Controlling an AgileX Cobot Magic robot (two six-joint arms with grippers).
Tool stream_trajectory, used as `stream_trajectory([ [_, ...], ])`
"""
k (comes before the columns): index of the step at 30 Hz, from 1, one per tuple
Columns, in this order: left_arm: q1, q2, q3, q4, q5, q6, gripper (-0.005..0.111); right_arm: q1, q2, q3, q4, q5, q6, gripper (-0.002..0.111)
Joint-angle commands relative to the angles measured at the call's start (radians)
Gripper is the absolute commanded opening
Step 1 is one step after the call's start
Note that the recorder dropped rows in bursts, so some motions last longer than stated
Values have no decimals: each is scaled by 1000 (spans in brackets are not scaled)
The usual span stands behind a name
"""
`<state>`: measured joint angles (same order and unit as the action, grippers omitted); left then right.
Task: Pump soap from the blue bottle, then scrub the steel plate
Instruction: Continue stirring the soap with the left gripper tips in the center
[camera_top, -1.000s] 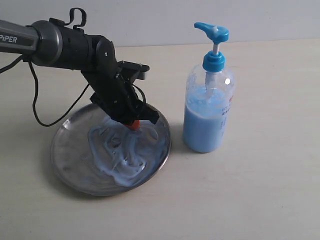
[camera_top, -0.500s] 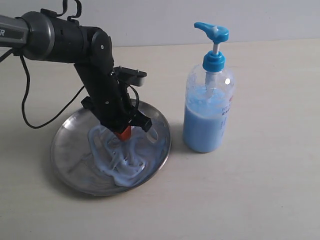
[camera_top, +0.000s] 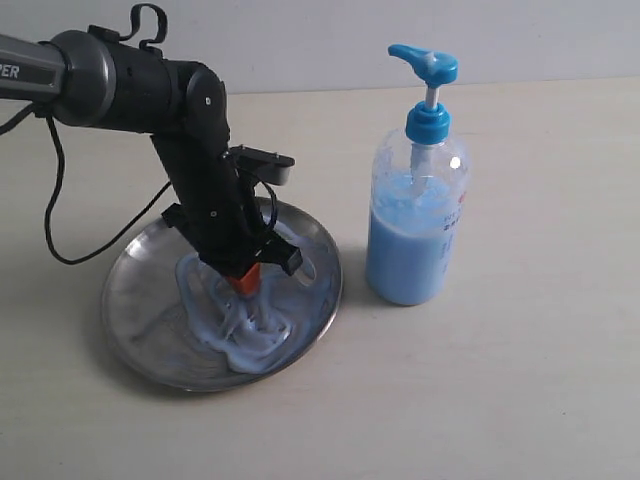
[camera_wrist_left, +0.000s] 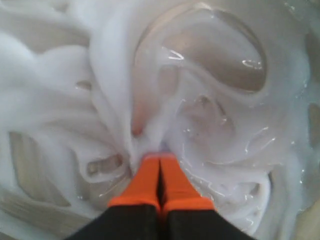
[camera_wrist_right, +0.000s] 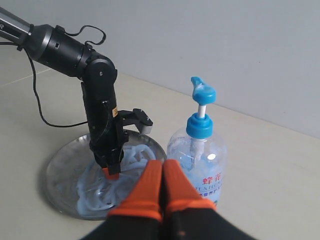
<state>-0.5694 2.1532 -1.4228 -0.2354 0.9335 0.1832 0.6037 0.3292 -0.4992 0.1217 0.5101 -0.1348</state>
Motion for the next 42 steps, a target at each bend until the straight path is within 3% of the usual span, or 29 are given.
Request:
stream_trajectory([
  [1, 1, 12, 5, -37, -31, 15, 0, 0, -4, 5, 2, -6, 3, 0],
  [14, 1, 22, 5, -277, -196, 90, 0, 0, -4, 5, 2, -6, 3, 0],
  [17, 1, 22, 5, -261, -198, 99, 0, 0, -4, 5, 2, -4, 3, 0],
  [28, 4, 22, 5, 31, -82, 39, 0, 0, -4, 5, 2, -2, 3, 0],
  [35, 15, 22, 5, 51, -136, -76, 0, 0, -4, 5, 2, -2, 3, 0],
  [42, 11, 22, 5, -101, -251, -51, 0, 0, -4, 5, 2, -2, 3, 0],
])
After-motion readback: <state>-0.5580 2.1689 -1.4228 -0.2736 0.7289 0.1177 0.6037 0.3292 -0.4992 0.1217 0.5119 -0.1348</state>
